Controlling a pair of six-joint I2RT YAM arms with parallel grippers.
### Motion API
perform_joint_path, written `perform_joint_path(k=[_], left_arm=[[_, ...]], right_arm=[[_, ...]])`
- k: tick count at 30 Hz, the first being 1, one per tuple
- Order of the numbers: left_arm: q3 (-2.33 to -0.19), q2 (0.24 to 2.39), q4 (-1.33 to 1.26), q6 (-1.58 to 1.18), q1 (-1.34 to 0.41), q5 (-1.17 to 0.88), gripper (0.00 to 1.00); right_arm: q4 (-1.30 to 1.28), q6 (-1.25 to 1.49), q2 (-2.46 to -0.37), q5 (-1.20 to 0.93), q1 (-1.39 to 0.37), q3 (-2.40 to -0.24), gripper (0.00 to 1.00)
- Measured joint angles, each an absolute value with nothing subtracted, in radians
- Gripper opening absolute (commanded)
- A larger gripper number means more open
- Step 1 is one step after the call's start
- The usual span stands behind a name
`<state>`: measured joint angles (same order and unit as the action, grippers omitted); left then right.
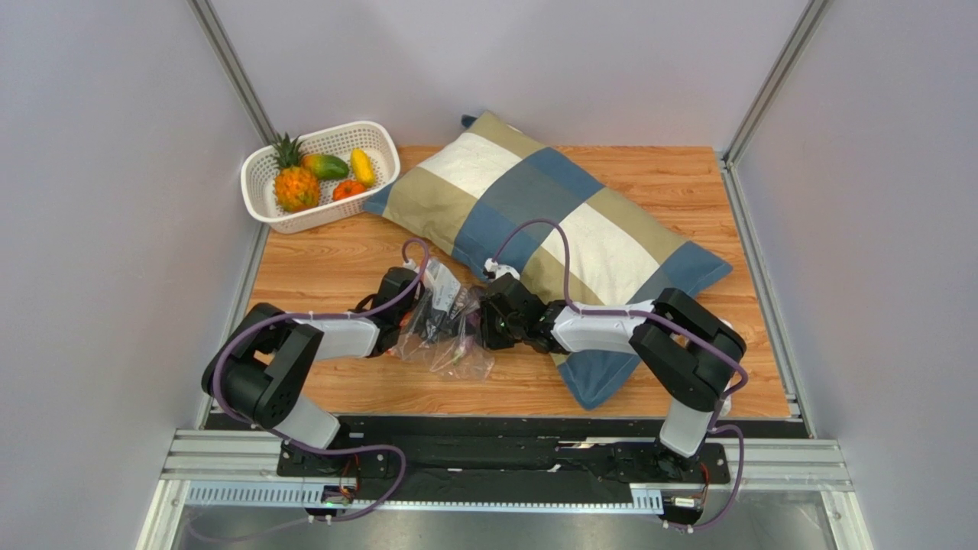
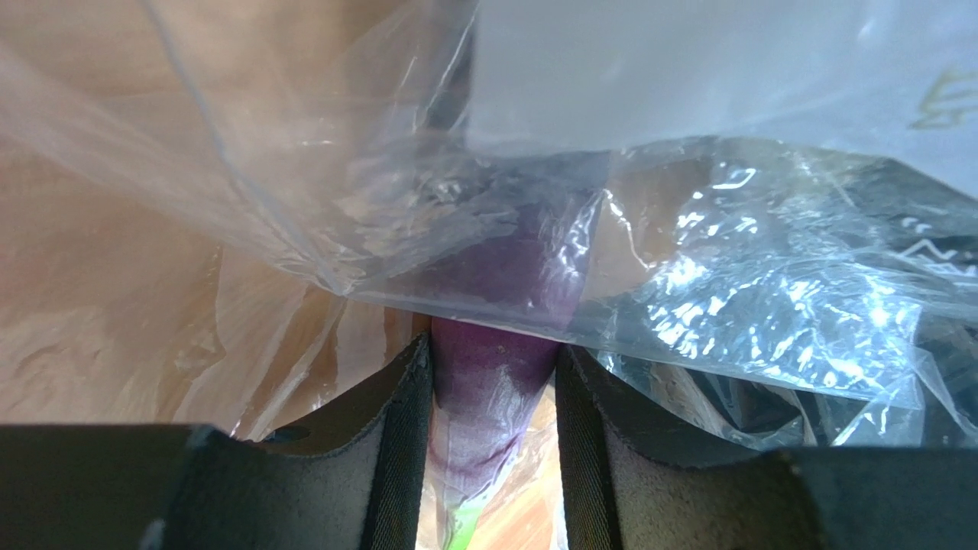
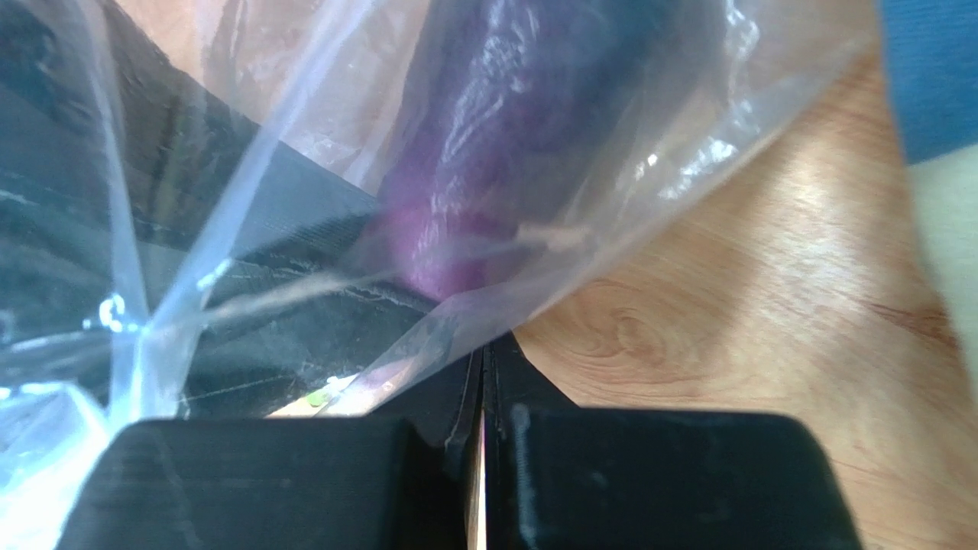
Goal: Open the zip-top bag and remove the fake food
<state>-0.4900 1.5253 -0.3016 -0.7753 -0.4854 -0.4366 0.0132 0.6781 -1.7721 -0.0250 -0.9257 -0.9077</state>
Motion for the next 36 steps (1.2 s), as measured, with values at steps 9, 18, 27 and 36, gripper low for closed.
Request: perform_joint_path(k=[9, 18, 27, 36], left_arm=[[-0.493, 1.531, -0.348, -0.797, -0.512, -0.366, 0.02], [-0.435, 1.190, -0.019, -0.719, -0.516, -0.262, 0.00], [-0.482, 0.905, 0.210, -0.712, -0.516, -0.342, 0.00], [-0.514, 0.836, 0.314, -0.760, -0.516, -0.418, 0.00]], right_arm=[[-0.038, 0.668, -1.751, 0.011, -0.933, -0.910, 0.00], [-0.144, 0.621, -1.619, 0.062, -0.937, -0.902, 0.41], [-0.170, 0.573, -1.368, -0.063, -0.934, -0.767, 0.82], [0.023, 0.455, -1.200, -0.302, -0.955, -0.563, 0.92]])
